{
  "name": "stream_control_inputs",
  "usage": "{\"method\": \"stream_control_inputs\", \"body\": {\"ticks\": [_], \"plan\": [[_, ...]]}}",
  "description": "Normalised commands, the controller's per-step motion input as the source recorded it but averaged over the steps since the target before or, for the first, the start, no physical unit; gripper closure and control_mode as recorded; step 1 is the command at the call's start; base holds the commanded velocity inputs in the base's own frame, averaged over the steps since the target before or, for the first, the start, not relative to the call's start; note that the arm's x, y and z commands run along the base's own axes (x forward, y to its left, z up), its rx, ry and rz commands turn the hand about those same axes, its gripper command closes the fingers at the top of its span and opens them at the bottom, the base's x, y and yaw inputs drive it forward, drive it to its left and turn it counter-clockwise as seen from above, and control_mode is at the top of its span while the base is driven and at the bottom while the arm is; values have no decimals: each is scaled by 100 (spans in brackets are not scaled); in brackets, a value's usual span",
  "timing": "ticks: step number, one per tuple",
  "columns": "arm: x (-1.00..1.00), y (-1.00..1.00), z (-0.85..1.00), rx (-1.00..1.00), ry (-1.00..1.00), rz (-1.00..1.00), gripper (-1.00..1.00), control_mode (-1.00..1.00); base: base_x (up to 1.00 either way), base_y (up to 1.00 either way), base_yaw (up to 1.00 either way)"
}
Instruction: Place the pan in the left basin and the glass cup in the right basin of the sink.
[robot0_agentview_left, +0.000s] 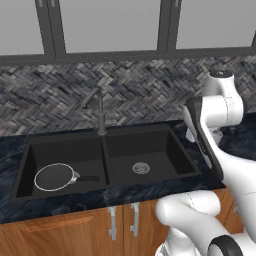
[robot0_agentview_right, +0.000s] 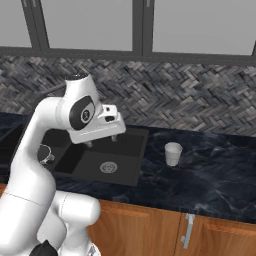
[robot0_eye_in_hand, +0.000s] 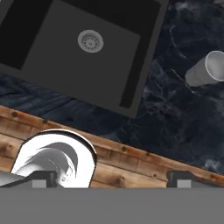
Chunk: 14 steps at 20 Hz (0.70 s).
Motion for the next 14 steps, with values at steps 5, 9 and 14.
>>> {"method": "stream_control_inputs", "body": {"ticks": [5,9,14], "plan": [[22,-31,7,3,28,0,-100,-100,0,0,0],[13,-30,0,4,14,0,-100,-100,0,0,0],[13,-30,0,5,2,1,-100,-100,0,0,0]]}}
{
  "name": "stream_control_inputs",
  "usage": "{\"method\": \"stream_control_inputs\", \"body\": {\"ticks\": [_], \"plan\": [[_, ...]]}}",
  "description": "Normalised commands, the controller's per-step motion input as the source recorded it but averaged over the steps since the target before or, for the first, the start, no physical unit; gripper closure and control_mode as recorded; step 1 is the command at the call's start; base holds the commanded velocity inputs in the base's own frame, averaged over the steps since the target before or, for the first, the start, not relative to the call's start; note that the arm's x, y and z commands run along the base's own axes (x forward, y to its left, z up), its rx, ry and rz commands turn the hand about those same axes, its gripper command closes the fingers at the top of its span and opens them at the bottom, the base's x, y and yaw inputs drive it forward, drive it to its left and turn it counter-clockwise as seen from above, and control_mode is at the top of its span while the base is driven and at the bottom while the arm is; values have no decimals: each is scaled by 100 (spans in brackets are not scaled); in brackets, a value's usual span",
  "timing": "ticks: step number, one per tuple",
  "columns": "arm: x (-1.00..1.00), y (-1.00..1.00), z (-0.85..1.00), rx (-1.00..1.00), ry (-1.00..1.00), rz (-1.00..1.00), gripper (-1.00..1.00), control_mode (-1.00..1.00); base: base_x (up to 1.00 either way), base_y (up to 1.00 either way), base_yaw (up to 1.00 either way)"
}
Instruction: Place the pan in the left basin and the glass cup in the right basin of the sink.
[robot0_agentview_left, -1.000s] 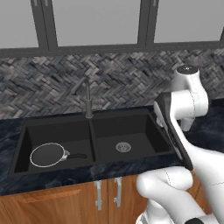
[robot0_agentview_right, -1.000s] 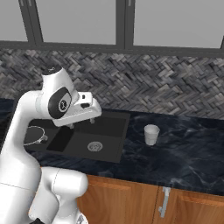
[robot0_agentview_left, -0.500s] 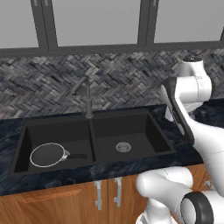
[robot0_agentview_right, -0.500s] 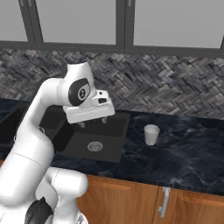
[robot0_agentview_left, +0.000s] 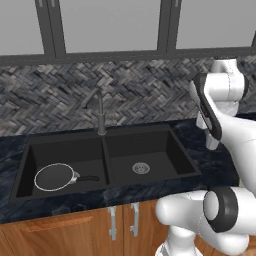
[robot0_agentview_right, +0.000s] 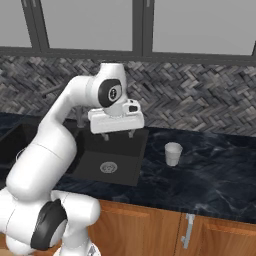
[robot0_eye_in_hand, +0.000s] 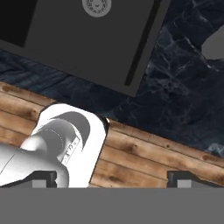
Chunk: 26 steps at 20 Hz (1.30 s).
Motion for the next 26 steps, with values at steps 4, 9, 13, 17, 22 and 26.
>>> {"method": "stream_control_inputs", "body": {"ticks": [4,9,13,17,22,26], "plan": [[18,-24,-5,7,0,4,-100,-100,0,0,0],[19,-20,-11,5,0,5,-100,-100,0,0,0],[19,-16,-16,3,-1,5,-100,-100,0,0,0],[26,-12,-18,0,0,4,-100,-100,0,0,0],[27,-18,-16,0,0,2,-100,-100,0,0,0],[25,-20,-14,0,0,0,-100,-100,0,0,0]]}}
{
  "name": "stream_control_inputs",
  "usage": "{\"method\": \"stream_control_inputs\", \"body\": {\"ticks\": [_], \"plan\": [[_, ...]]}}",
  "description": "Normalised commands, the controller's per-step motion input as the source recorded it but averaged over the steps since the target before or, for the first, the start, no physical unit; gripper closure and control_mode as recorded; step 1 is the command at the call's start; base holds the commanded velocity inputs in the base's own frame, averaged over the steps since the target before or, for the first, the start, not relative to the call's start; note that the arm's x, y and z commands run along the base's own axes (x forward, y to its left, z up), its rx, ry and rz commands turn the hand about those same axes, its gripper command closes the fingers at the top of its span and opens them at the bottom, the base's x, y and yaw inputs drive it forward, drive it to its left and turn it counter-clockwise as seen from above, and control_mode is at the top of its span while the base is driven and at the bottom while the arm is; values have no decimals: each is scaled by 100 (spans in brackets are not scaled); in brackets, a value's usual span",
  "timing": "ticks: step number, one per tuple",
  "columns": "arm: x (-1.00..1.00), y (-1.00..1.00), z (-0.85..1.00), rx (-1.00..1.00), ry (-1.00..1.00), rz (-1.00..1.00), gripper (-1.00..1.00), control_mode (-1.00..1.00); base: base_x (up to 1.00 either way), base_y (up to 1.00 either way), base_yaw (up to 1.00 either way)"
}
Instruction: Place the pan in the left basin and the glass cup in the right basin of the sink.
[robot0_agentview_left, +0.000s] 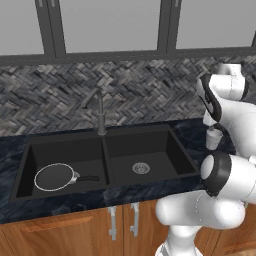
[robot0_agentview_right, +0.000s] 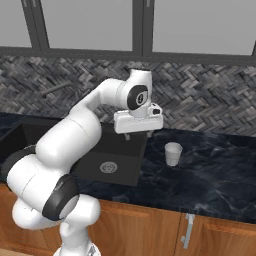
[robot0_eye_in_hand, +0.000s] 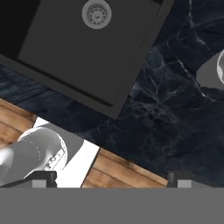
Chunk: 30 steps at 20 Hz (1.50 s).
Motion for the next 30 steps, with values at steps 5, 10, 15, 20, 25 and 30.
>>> {"method": "stream_control_inputs", "body": {"ticks": [5,10,15,20,25,30], "plan": [[19,-22,-12,0,0,0,-100,-100,0,0,0],[20,-12,-19,0,-1,0,-100,-100,0,0,0],[23,-10,-21,0,0,0,-100,-100,0,0,0],[21,-9,-23,0,-3,0,-100,-100,0,0,0],[19,-11,-20,0,0,0,-100,-100,0,0,0],[21,-12,-20,0,0,0,-100,-100,0,0,0]]}}
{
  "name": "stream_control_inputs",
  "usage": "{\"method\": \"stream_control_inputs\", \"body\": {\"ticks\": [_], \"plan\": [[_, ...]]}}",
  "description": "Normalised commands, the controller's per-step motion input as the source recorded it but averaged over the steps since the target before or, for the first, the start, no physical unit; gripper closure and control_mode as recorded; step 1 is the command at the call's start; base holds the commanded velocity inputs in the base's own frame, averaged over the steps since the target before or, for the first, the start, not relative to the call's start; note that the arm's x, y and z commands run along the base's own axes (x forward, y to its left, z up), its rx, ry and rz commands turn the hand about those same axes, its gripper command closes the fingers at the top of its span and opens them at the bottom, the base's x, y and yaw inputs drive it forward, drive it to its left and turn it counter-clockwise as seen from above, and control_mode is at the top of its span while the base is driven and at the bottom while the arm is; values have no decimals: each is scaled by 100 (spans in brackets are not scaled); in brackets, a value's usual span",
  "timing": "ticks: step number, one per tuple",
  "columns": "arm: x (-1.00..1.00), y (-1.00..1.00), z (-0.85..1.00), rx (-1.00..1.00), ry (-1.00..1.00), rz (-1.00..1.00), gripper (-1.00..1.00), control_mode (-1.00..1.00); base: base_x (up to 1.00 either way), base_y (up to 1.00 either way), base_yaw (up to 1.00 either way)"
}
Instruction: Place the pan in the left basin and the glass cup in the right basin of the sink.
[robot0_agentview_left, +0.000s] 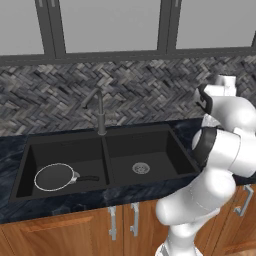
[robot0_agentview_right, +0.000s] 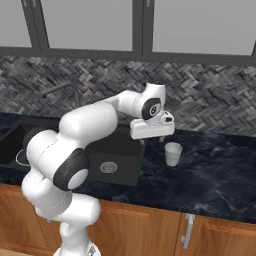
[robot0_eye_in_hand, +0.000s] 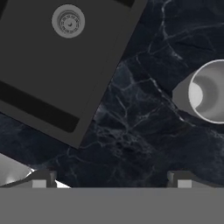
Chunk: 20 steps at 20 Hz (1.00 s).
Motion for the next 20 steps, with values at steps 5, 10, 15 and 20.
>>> {"method": "stream_control_inputs", "body": {"ticks": [5,10,15,20], "plan": [[19,-12,-23,0,-1,0,-100,-100,0,0,0],[18,-11,-22,0,0,0,-100,-100,0,0,0],[19,-6,-18,0,0,0,-100,-100,0,0,0],[20,-8,-17,0,0,0,-100,-100,0,0,0]]}}
